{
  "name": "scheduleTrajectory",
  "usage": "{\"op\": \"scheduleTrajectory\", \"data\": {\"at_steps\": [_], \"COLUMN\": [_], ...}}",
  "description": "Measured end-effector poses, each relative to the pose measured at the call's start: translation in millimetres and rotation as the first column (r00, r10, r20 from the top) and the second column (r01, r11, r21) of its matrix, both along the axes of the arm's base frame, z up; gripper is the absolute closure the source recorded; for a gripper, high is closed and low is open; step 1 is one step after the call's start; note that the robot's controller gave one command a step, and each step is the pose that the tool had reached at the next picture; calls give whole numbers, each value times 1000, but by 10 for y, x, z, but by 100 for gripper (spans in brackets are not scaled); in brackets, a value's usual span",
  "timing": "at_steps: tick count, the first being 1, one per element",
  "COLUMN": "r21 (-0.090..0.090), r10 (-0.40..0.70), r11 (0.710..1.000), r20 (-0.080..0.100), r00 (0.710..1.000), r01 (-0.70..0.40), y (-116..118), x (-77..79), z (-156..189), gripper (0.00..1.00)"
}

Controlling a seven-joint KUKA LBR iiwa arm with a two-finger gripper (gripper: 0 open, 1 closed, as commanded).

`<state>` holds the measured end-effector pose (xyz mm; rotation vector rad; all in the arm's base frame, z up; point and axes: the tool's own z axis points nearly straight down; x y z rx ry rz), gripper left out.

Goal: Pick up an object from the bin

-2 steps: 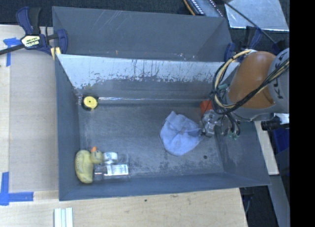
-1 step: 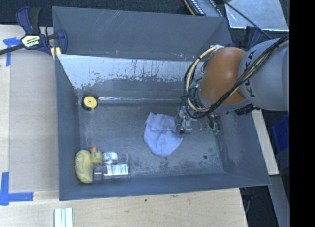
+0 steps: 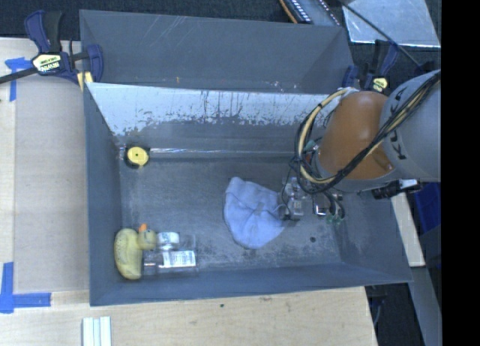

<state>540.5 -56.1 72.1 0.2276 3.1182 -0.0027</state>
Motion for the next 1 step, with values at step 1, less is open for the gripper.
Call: {"op": "scheduleTrajectory", "data": {"at_steps": [1], "r21": [-4], "r10": [118], "r11": [993], "r20": [1], "r00": [993], "r01": [-118], "y": [310], "x": [132], "z": [629], "gripper": [100]}}
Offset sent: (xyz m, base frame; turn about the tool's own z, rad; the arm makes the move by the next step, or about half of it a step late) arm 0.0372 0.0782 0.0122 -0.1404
